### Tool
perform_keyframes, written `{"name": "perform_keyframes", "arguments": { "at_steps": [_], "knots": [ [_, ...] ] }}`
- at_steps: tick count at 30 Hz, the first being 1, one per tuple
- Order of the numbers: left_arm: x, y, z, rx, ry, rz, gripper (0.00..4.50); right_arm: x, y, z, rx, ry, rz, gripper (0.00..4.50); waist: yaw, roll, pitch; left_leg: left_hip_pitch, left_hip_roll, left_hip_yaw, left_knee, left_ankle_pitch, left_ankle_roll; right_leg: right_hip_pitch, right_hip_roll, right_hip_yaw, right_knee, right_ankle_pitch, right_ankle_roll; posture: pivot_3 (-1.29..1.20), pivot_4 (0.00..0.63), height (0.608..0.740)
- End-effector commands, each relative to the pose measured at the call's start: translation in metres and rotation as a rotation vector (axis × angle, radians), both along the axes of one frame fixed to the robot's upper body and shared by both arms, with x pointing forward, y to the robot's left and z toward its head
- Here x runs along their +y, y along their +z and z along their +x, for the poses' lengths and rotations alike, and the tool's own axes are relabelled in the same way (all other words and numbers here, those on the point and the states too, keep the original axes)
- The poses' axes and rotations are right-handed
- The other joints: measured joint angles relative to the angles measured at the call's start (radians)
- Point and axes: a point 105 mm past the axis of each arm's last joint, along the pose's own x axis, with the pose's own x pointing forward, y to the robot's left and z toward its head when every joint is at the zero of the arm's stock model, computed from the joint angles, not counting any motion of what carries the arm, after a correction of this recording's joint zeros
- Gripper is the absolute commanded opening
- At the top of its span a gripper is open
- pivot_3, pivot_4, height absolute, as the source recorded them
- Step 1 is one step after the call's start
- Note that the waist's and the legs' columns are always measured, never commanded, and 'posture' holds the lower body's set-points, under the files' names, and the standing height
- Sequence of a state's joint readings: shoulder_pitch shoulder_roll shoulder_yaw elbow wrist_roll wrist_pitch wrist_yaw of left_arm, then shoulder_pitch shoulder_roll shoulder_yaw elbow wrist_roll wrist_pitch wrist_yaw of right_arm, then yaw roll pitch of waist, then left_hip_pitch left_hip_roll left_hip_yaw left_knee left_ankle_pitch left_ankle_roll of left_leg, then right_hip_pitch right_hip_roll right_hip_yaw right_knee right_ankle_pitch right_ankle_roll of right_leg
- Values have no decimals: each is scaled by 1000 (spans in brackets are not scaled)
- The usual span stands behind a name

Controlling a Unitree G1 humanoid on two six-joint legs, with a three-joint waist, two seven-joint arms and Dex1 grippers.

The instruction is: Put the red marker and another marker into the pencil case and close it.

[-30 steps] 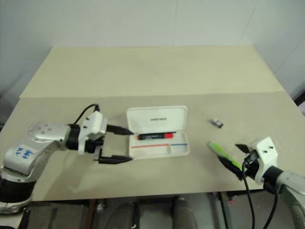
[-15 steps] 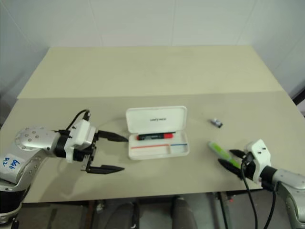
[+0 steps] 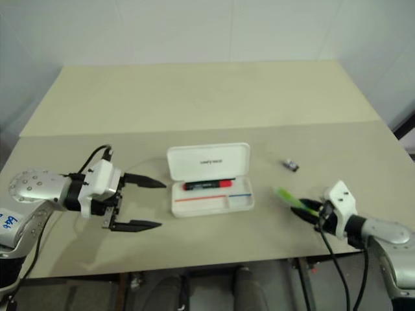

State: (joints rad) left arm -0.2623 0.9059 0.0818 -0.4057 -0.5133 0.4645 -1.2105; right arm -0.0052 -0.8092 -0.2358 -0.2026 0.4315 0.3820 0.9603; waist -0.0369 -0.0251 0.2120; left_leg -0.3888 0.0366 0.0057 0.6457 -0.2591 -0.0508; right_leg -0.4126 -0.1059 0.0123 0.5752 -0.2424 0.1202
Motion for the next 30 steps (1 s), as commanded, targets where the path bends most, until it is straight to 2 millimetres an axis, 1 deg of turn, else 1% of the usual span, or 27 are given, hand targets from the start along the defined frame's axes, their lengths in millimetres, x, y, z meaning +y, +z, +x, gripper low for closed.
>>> {"name": "perform_keyframes", "arguments": {
  "at_steps": [1, 5, 7, 9, 14, 17, 23, 27, 30],
  "knots": [
    [11, 5, -1, -32, 11, 3, 4500, 43, 32, -8, -80, 235, -9, 1100, 3, 0, 0, 0, 1, 0, 0, 0, 0, 0, 1, 0, 0, 0, 0, 0, 150, 740],
    [15, 2, -2, -33, 20, 2, 4500, 77, 40, -18, -74, 428, -2, 1100, 16, -1, 0, -1, 6, -1, 0, -1, -2, 0, 6, -1, 0, -1, -2, 0, 150, 740],
    [16, 0, -3, -34, 26, 1, 4500, 92, 38, -21, -60, 521, -15, 1100, 16, -1, 0, -2, 7, 0, 0, -2, -3, -1, 6, -1, -1, -1, -3, 0, 150, 740],
    [16, -1, -4, -33, 25, 0, 4500, 103, 34, -23, -48, 596, -28, 1100, 13, -1, 0, -2, 7, 1, 0, -3, -4, -1, 6, -1, -1, -1, -3, 0, 150, 740],
    [16, -2, -7, -29, 22, -5, 4500, 131, 24, -16, -55, 747, -45, 1100, 8, -1, 0, -1, 9, 1, 1, -4, -3, -2, 9, -1, 0, -1, -3, 0, 150, 740],
    [17, -3, -8, -26, 27, 1, 4500, 148, 21, -6, -72, 788, -49, 1100, 6, -1, 0, 0, 11, 2, 0, -4, -3, -3, 11, -1, 2, -2, -4, 0, 150, 740],
    [15, -3, -11, -25, 28, 0, 4500, 170, 14, 8, -91, 843, -82, 1100, 9, -1, 0, -1, 11, 2, 1, -4, -3, -7, 11, 0, 10, -3, -6, 0, 150, 740],
    [14, -3, -12, -25, 32, -1, 4500, 180, 11, 15, -104, 890, -122, 1100, 8, -1, 0, 0, 11, 2, 1, -4, -3, -7, 11, 0, 11, -3, -6, 0, 150, 740],
    [12, -3, -12, -27, 32, -4, 4500, 183, 9, 20, -106, 905, -143, 1100, 8, -1, 0, 0, 11, 2, 1, -4, -3, -7, 11, 0, 12, -3, -6, 0, 150, 740]
  ]
}}
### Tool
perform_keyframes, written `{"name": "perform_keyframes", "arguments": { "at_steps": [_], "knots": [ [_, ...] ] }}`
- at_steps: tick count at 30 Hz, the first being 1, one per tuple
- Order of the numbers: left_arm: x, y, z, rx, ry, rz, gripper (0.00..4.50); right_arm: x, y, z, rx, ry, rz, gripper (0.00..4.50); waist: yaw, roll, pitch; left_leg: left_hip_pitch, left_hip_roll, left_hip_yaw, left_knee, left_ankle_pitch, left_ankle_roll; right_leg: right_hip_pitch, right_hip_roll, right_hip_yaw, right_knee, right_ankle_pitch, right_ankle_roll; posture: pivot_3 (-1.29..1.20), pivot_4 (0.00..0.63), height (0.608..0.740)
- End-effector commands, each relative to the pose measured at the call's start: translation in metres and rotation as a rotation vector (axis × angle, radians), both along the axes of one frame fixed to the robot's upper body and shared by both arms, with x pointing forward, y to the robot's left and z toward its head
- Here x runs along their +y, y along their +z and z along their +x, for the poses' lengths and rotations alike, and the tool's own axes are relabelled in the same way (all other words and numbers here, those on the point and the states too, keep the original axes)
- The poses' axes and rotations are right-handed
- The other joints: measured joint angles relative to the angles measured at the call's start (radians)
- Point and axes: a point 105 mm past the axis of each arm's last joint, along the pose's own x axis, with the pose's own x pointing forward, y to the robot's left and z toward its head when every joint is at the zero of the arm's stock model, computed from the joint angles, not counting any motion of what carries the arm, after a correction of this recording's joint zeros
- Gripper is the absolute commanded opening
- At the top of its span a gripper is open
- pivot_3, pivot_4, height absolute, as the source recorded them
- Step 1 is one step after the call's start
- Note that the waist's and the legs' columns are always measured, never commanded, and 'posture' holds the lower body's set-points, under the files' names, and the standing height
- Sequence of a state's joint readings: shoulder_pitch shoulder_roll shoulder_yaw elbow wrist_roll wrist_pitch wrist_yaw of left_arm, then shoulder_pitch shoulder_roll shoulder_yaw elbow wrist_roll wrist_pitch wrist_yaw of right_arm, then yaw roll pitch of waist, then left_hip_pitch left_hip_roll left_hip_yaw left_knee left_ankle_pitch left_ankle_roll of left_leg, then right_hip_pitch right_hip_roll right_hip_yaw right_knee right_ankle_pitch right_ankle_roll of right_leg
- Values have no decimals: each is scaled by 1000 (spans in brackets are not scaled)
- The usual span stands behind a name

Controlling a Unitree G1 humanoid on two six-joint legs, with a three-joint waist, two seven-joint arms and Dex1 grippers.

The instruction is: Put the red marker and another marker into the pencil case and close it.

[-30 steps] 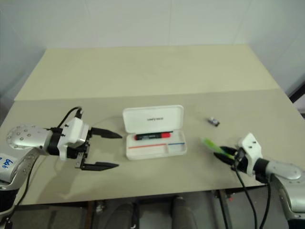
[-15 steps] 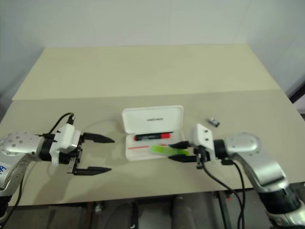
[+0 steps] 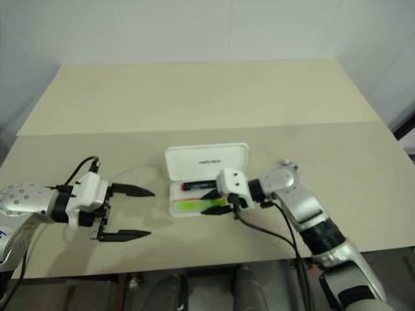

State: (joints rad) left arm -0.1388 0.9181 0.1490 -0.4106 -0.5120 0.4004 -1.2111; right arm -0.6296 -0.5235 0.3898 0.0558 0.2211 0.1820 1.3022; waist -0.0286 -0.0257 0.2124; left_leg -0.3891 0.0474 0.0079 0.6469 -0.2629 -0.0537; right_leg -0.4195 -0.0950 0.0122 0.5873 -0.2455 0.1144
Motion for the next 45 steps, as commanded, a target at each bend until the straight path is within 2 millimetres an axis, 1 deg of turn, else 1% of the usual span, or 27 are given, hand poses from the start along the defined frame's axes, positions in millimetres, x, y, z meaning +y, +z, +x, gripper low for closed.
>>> {"name": "perform_keyframes", "arguments": {
  "at_steps": [1, 8, 15, 18, 19, 22, 26, 27, 30, 32, 35, 38, 40, 42, 44, 45],
  "knots": [
    [-4, 8, -4, -33, -13, -4, 4500, 5, 4, 3, -42, 37, -7, 1100, 0, 0, 0, 0, 0, 0, 0, 0, 0, 0, 0, 0, 0, 0, 0, 0, 150, 740],
    [-6, 7, -3, -38, -13, -4, 4500, 6, 1, 10, -60, 46, -33, 1100, 0, 0, 0, 0, 0, 0, 0, 0, 0, -2, 0, 0, 3, 0, 1, 0, 150, 740],
    [-9, 8, -2, -47, -18, -6, 4500, 4, -5, 11, -33, 48, -61, 1100, -1, 0, 0, 0, 0, 0, 0, 0, 0, -3, 1, 1, 5, 0, 1, 0, 150, 740],
    [-11, 9, -1, -50, -21, -8, 4500, 6, -3, 14, -55, 35, -49, 1100, -2, 0, 0, 0, 0, 0, 0, 0, 0, -3, 1, 1, 5, 0, 1, 0, 150, 740],
    [-11, 9, -1, -51, -23, -9, 4500, 7, -1, 15, -59, 32, -42, 1840, -2, 0, 0, 0, 0, 0, 0, 0, 0, -4, 1, 1, 5, 0, 1, 0, 150, 740],
    [-11, 9, -1, -52, -24, -10, 4500, 9, 0, 13, -44, 44, -38, 2898, -1, 0, 0, 0, 0, 0, 0, 0, 0, -4, 1, 1, 5, 0, 1, 0, 150, 740],
    [-12, 10, 0, -54, -29, -9, 4500, 15, 6, 12, -68, 49, -15, 4318, -1, 0, 0, -1, 0, 1, 0, 0, 0, -5, 1, 1, 5, 1, 1, 0, 150, 740],
    [-13, 10, 0, -55, -31, -10, 4500, 16, 8, 12, -81, 48, -8, 4479, -1, 0, 0, -1, 0, 1, -1, 0, 0, -5, 1, 1, 5, 1, 1, 0, 150, 740],
    [-14, 10, 1, -55, -36, -12, 4500, 17, 18, 10, -99, 44, 29, 4479, -1, 0, 0, -1, 0, 1, -1, 0, 0, -6, 1, 2, 6, 1, 2, 0, 150, 740],
    [-15, 10, 1, -52, -45, -13, 4500, 12, 29, 5, -97, 38, 60, 4479, -1, 0, 0, -1, 0, 1, -1, 0, 0, -6, 2, 2, 7, 1, 2, 0, 150, 740],
    [-18, 9, 1, -46, -59, -23, 4500, -1, 45, -4, -89, 9, 101, 4479, 1, 0, 0, -2, 0, 1, -1, 0, 0, -7, 1, 2, 7, 1, 2, 0, 150, 740],
    [-22, 9, 1, -42, -73, -38, 4500, -22, 58, -18, -49, -44, 131, 4479, 13, 0, 0, -3, 1, 1, -1, 0, 0, -7, 1, 2, 6, 1, 2, 0, 150, 740],
    [-25, 10, 1, -36, -75, -56, 4500, -40, 60, -27, -19, -99, 123, 4479, 17, 0, 0, -3, 0, 1, 0, -1, -2, -7, 1, 2, 5, 1, 2, 0, 150, 740],
    [-28, 10, 1, -27, -76, -74, 4500, -65, 60, -32, 23, -200, 117, 4479, 19, 0, 0, -3, 0, 2, 0, -1, -2, -7, 1, 3, 4, 0, 1, 0, 150, 740],
    [-33, 11, 1, -22, -77, -98, 4500, -96, 58, -26, 43, -352, 109, 4479, 25, 0, 0, -3, 0, 3, 0, -1, -2, -7, 1, 3, 3, 0, 1, 0, 150, 740],
    [-36, 11, 1, -19, -80, -106, 4500, -114, 55, -19, 32, -442, 97, 4479, 26, 0, 0, -2, 0, 3, 0, -1, -2, -6, 1, 3, 3, 0, 0, 0, 150, 740]
  ]
}}
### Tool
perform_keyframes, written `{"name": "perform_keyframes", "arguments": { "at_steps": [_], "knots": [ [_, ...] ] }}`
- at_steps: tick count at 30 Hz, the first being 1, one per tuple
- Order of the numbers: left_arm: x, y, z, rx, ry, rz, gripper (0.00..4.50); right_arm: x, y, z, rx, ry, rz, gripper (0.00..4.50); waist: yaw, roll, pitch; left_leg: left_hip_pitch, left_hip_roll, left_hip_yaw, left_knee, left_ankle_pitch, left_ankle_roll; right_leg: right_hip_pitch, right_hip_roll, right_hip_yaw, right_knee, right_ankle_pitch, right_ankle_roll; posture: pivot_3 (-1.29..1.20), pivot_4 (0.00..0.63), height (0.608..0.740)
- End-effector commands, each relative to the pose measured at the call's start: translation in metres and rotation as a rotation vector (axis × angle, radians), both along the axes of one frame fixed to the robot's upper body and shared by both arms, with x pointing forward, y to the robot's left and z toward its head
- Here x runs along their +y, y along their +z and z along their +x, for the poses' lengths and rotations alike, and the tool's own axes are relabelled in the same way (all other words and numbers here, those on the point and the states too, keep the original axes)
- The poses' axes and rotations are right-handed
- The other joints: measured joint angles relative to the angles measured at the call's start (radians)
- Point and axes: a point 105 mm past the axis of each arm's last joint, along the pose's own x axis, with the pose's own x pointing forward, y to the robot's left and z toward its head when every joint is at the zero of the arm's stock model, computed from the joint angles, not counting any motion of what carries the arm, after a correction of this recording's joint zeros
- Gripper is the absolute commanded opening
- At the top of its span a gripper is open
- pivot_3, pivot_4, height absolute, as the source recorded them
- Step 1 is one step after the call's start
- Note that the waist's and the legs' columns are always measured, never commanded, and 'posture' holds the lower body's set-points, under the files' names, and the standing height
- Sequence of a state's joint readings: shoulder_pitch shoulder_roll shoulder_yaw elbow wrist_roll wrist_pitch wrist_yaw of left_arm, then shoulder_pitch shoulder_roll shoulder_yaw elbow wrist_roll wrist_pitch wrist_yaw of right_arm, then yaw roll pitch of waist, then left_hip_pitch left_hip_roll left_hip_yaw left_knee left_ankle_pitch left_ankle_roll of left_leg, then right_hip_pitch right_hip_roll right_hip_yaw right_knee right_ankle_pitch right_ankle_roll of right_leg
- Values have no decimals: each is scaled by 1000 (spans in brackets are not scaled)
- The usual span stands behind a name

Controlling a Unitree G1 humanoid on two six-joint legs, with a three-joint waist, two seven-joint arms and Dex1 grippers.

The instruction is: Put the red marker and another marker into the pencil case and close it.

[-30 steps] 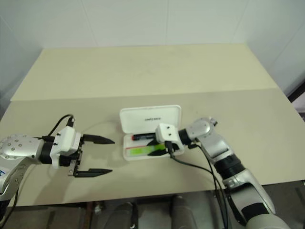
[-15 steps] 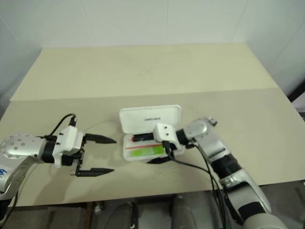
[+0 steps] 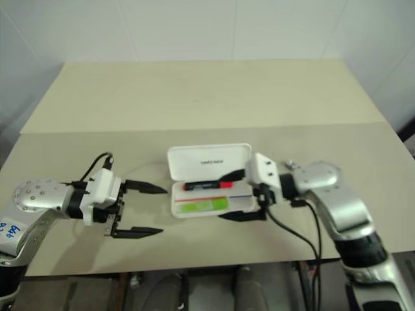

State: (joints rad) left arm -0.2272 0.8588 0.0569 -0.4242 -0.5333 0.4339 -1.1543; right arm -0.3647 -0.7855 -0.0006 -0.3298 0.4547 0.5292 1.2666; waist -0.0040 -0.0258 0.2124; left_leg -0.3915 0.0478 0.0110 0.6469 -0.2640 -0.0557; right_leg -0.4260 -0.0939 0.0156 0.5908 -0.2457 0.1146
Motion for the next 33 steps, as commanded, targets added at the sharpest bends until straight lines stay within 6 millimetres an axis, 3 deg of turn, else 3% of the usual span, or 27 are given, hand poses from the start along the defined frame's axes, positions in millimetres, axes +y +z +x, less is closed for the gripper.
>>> {"name": "perform_keyframes", "arguments": {
  "at_steps": [1, 4, 7, 14, 19, 23, 26, 33],
  "knots": [
    [-13, 6, -5, -10, -37, -48, 4500, -55, 11, 23, -56, -291, 10, 4479, 1, 0, 0, 0, 0, 1, 0, 0, 0, 0, 0, 1, 0, -1, -1, 0, 150, 740],
    [-18, 5, -4, -7, -47, -58, 4500, -102, 2, 53, -104, -572, -17, 4479, -9, -1, 0, 1, 0, 4, 2, 0, 1, 1, 1, 5, -3, 0, -1, 0, 150, 740],
    [-22, 6, -2, -12, -58, -65, 4500, -125, -5, 75, -138, -753, -13, 4479, -23, -2, 0, 2, 0, 5, 3, 2, 3, 1, 1, 7, -3, 2, -1, 0, 150, 740],
    [-25, 9, 3, -25, -71, -66, 4500, -123, -21, 97, -140, -815, 10, 4479, -37, -2, 0, 3, 0, 7, 1, 3, 4, -1, 7, 18, -2, 4, 0, 0, 150, 740],
    [-25, 11, 4, -30, -74, -64, 4500, -110, -26, 109, -114, -785, 40, 4479, -37, -2, 0, 3, 0, 7, 1, 3, 4, -1, 7, 19, -2, 4, 1, 0, 150, 740],
    [-25, 12, 5, -37, -72, -59, 4500, -103, -41, 118, -78, -763, 21, 4479, -37, -2, 0, 3, 0, 7, 1, 3, 4, -1, 8, 19, -2, 4, 1, 0, 150, 740],
    [-25, 14, 6, -43, -69, -57, 4500, -109, -50, 119, -64, -768, -3, 3846, -37, -2, 0, 3, 0, 7, 1, 3, 4, -1, 8, 19, -2, 4, 1, 0, 150, 740],
    [-23, 16, 5, -49, -59, -56, 4500, -123, -65, 114, -3, -744, -32, 1349, -32, -2, 0, 4, 0, 8, 4, 3, 4, 1, 8, 20, -2, 5, 2, 0, 150, 740]
  ]
}}
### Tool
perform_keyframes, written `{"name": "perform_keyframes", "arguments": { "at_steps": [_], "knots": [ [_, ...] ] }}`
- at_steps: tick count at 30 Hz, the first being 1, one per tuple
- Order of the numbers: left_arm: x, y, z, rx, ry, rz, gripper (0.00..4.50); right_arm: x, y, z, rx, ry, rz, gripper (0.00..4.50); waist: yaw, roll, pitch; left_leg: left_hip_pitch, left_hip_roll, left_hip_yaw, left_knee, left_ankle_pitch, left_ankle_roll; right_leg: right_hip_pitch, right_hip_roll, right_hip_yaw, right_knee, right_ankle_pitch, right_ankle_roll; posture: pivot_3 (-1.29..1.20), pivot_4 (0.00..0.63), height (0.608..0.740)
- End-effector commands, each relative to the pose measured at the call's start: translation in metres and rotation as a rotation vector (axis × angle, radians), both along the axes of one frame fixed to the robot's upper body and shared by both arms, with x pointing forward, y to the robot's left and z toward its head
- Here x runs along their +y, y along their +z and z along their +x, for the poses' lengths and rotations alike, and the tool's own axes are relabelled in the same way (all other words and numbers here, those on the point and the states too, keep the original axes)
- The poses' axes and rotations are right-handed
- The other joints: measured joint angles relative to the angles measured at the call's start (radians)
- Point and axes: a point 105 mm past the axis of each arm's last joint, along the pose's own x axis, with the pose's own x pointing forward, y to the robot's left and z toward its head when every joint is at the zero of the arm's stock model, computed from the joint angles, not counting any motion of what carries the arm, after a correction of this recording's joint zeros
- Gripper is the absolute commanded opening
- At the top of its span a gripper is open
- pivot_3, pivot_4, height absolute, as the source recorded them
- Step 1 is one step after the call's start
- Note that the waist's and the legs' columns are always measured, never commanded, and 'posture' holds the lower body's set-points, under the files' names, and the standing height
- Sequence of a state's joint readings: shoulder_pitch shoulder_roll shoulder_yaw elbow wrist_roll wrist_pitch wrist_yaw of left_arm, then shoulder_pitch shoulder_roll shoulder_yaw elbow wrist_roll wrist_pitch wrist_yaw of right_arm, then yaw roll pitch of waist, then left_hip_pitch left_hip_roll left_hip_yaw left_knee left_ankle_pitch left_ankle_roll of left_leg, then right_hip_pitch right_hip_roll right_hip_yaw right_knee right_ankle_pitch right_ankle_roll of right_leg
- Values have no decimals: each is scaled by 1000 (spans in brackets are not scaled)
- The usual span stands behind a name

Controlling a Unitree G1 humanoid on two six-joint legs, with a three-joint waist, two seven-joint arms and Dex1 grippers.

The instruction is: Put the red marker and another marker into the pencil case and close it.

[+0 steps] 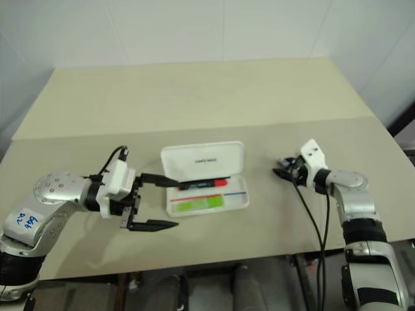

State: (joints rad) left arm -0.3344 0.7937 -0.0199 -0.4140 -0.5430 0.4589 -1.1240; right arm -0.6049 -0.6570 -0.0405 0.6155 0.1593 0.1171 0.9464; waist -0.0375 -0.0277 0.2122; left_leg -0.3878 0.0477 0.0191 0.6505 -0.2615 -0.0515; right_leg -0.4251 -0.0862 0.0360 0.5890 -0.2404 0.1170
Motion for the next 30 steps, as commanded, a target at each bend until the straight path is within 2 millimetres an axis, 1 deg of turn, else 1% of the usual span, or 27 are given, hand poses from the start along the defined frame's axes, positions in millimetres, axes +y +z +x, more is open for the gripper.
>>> {"name": "perform_keyframes", "arguments": {
  "at_steps": [1, 2, 3, 6, 8, 10, 12, 15, 17, 20, 23, 26, 30],
  "knots": [
    [0, 7, -1, -31, -1, -1, 4500, -15, -6, -4, 41, -16, -25, 990, 3, 0, 0, 0, 0, 0, 1, 0, 0, 0, 0, 0, 0, 0, 0, 0, 150, 740],
    [0, 7, -1, -31, -1, -2, 4500, -14, -6, -4, 39, -14, -24, 617, 4, 0, 0, 0, 0, 0, 1, 0, 0, 0, 0, 0, 0, 1, 0, 0, 150, 740],
    [0, 7, -1, -32, -1, -3, 4500, -12, -4, -5, 38, -3, -19, 391, 5, 0, 0, 0, 0, 0, 1, 0, 0, 0, 0, 0, 0, 1, 0, 0, 150, 740],
    [-1, 7, -1, -32, -5, -4, 4500, -6, 1, -5, 31, 18, -17, 381, 5, 0, 0, 0, 0, 0, 0, 0, 0, 0, 0, 0, 0, 1, 0, 0, 150, 740],
    [-2, 6, 0, -33, -8, -3, 4500, 0, 14, -7, -6, 49, -28, 381, 5, 0, 0, 0, 0, 0, -1, 0, 0, 0, 0, 0, 0, 1, 0, 0, 150, 740],
    [-1, 6, 0, -33, -9, -1, 4500, 11, 32, -12, -49, 114, -15, 381, 7, 0, 0, -1, 0, 0, -2, 0, 0, -2, 0, 0, 0, 0, 0, 0, 150, 740],
    [0, 5, 0, -32, -9, 2, 4500, 24, 45, -23, -69, 202, -2, 381, 7, 0, 0, -1, 0, 0, -2, 0, 0, -2, 1, 0, 1, 0, 0, 0, 150, 740],
    [1, 4, -1, -28, -8, 8, 4500, 56, 60, -54, -67, 408, 28, 381, 6, 0, 0, -1, 1, 0, -3, 0, 0, -3, 1, 0, 1, 0, 2, 0, 150, 740],
    [3, 3, -2, -25, -7, 12, 4500, 72, 64, -72, -42, 509, 53, 381, 6, 0, 0, -1, 2, 0, -3, -1, -1, -3, 3, 0, 1, 0, 2, 0, 150, 740],
    [4, 2, -3, -23, -3, 16, 4500, 92, 62, -90, 0, 599, 88, 381, 7, 0, 0, 0, 3, 0, -3, -1, -1, -3, 3, 0, 1, -1, -1, 0, 150, 740],
    [4, 2, -4, -23, -2, 16, 4500, 105, 50, -103, 45, 674, 83, 381, 7, 0, 0, -1, 3, 0, -2, -1, -1, -3, 3, 1, 1, -1, -1, 0, 150, 740],
    [5, 2, -5, -21, -1, 20, 4500, 116, 38, -104, 59, 722, 80, 381, 6, 0, 0, -1, 3, 0, -1, -1, -1, -3, 3, 1, 0, -1, -2, 0, 150, 740],
    [5, 2, -5, -21, 1, 22, 4500, 119, 30, -98, 60, 733, 67, 381, 6, -1, 0, -1, 3, 0, -2, -1, -1, -3, 3, 1, 0, -1, -2, 0, 150, 740]
  ]
}}
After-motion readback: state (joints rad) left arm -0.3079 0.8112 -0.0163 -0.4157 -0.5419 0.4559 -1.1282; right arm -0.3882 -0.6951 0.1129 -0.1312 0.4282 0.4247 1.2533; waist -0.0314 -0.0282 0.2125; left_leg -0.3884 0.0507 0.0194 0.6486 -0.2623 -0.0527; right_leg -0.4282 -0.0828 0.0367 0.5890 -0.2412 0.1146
